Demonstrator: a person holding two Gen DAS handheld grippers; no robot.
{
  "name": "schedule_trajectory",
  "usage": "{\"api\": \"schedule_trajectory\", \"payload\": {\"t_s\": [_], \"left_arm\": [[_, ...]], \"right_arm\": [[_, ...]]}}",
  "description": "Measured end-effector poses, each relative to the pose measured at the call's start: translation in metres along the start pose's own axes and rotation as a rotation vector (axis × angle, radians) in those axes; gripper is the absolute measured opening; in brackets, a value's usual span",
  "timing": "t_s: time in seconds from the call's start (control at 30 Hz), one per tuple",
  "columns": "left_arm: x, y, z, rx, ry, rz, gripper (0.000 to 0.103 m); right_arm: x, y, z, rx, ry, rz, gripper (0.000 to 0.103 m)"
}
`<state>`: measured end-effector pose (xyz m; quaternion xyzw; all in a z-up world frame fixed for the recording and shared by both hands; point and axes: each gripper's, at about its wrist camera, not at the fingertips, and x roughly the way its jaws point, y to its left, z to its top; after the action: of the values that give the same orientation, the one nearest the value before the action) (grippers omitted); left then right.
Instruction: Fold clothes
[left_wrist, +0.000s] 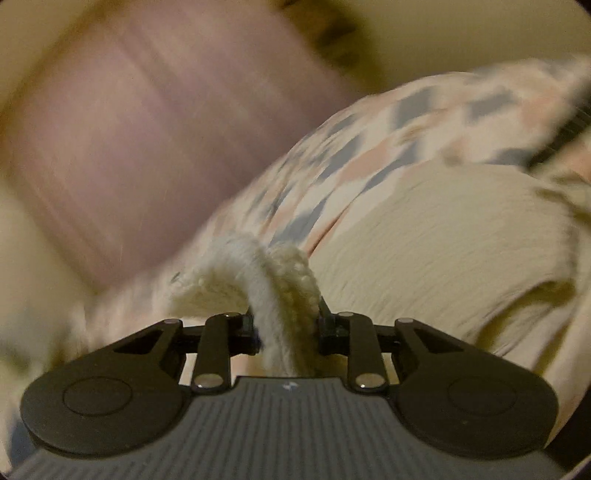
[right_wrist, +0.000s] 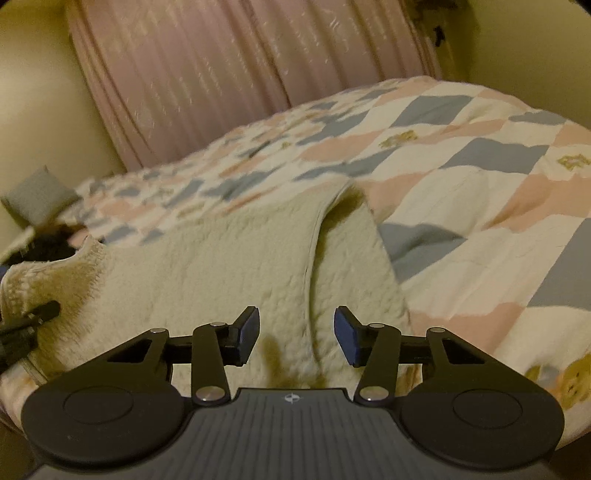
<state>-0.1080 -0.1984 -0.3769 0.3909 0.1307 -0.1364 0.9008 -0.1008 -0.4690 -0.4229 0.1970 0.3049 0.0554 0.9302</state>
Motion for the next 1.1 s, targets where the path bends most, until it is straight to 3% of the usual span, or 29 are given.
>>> {"api": "schedule_trajectory", "payload": {"t_s": [0.13,0.2,0.27,0.37,0.6,0.63,0.7,0.77,0.87,0.9,0.97,1.1], "left_arm": [[-0.009,-0.047,0.019,0.180,-0.139,-0.103,0.022],[-0.009,-0.062,0.020,0.211,-0.156,-0.152,0.022],[-0.007,-0.074,0.018,0.242,-0.156,-0.181,0.022],[-0.004,-0.083,0.015,0.267,-0.152,-0.207,0.022],[0.004,-0.089,0.011,0.290,-0.155,-0.207,0.023],[0.004,-0.090,0.011,0.294,-0.157,-0.209,0.024],[0.001,-0.087,0.011,0.286,-0.164,-0.232,0.027],[-0.010,-0.065,0.013,0.189,-0.178,-0.362,0.027],[-0.022,-0.007,0.012,-0.069,-0.241,-0.637,0.025],[-0.023,0.009,0.011,-0.131,-0.254,-0.659,0.025],[-0.013,0.037,0.011,-0.238,-0.246,-0.623,0.026],[0.038,0.063,0.022,-0.342,-0.132,-0.454,0.023]], "right_arm": [[-0.003,-0.024,0.020,0.136,-0.010,0.126,0.053],[0.005,-0.039,0.029,0.266,0.015,0.267,0.071],[0.022,-0.051,0.036,0.415,0.068,0.447,0.101],[0.052,-0.052,0.043,0.574,0.144,0.632,0.103],[0.114,-0.017,0.066,0.540,0.300,0.632,0.103],[0.119,-0.010,0.070,0.519,0.318,0.622,0.100],[0.129,0.002,0.076,0.462,0.356,0.603,0.071],[0.133,0.007,0.080,0.420,0.367,0.584,0.022],[0.133,0.005,0.085,0.366,0.349,0.499,0.019],[0.133,-0.002,0.085,0.374,0.343,0.475,0.019],[0.132,-0.016,0.083,0.410,0.341,0.442,0.018],[0.122,-0.030,0.084,0.440,0.315,0.421,0.017]]}}
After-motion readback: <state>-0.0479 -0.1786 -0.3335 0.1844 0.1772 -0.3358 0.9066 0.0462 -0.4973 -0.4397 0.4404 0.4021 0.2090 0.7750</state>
